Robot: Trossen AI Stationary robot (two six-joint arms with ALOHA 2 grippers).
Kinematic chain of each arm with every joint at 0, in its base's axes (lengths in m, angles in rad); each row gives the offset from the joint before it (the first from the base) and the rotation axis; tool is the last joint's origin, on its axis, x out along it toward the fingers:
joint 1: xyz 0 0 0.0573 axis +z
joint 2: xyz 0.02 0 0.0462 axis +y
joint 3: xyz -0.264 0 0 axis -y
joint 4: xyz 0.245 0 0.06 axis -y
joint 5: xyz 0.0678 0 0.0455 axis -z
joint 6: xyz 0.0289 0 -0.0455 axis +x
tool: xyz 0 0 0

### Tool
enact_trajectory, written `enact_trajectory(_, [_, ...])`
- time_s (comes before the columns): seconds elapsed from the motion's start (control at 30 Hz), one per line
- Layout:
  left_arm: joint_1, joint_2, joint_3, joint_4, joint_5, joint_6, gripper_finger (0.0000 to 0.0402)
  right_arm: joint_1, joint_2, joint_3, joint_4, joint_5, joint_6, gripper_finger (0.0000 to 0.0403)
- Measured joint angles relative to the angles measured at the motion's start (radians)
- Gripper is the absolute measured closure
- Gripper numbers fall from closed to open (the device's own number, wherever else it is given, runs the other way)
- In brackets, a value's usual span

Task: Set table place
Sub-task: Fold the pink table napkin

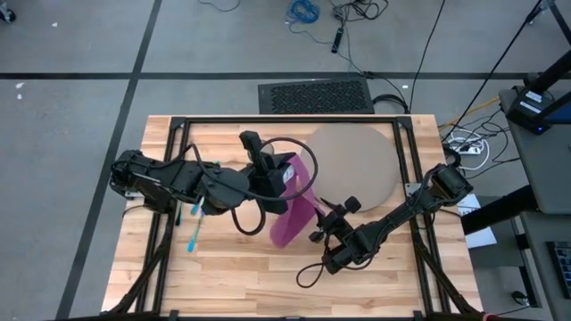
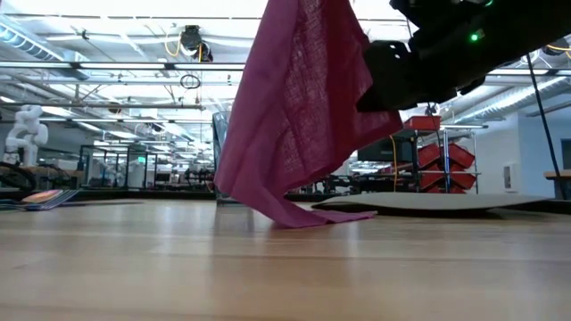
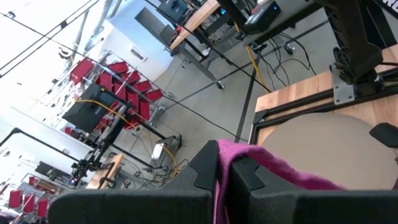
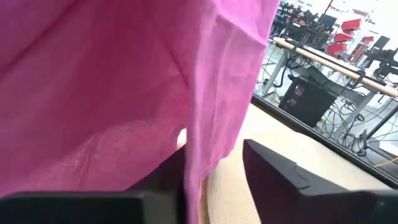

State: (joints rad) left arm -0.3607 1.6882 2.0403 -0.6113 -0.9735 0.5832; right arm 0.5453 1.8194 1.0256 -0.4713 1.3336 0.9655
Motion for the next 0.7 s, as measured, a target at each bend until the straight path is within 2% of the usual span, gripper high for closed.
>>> enact_trajectory(0.07, [0.000, 0.000, 0.000, 0.000, 0.000, -0.001, 0.0402, 0.000, 0.000, 0.000, -0.001, 0.000, -0.009, 0.0317])
enact_trajectory(0.17, [0.000, 0.000, 0.000, 0.000, 0.000, -0.001, 0.0402, 0.001, 0.000, 0.000, -0.002, -0.002, -0.046, 0.0377])
enact_trajectory(0.23, [0.000, 0.000, 0.000, -0.004, -0.001, -0.002, 0.0402, 0.007, 0.000, 0.000, -0.003, -0.001, -0.081, 0.0394])
enact_trajectory(0.43, [0.000, 0.000, 0.000, -0.053, -0.059, -0.002, 0.0402, 0.019, -0.095, 0.013, -0.074, -0.004, -0.181, 0.0403])
enact_trajectory(0.7, [0.002, -0.026, -0.001, -0.095, -0.121, 0.001, 0.0402, 0.019, -0.375, 0.118, -0.249, -0.039, -0.446, 0.0403])
